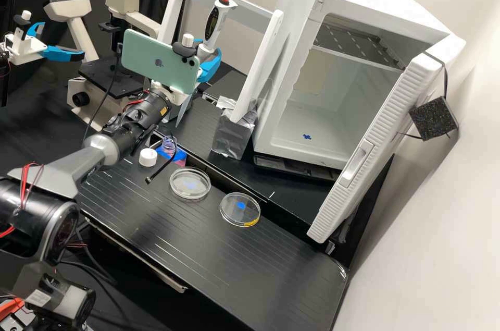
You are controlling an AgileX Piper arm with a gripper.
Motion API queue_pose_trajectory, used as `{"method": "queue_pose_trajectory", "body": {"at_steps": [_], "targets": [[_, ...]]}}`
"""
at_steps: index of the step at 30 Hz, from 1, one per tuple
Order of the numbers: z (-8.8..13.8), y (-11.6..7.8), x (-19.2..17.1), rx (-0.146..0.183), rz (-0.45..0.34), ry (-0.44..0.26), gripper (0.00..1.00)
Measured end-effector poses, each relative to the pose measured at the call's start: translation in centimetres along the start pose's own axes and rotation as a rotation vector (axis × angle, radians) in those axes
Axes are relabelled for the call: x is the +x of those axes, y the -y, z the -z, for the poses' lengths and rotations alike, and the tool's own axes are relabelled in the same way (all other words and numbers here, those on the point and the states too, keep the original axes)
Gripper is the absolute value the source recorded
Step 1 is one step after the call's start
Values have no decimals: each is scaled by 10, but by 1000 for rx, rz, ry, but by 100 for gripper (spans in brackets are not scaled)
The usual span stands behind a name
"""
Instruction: Use the pipette
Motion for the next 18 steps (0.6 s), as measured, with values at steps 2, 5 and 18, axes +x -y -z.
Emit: {"method": "queue_pose_trajectory", "body": {"at_steps": [2,5,18], "targets": [[0,3,0,-13,7,-1,0],[-2,7,1,-20,13,-1,0],[-11,20,-1,-27,48,25,0]]}}
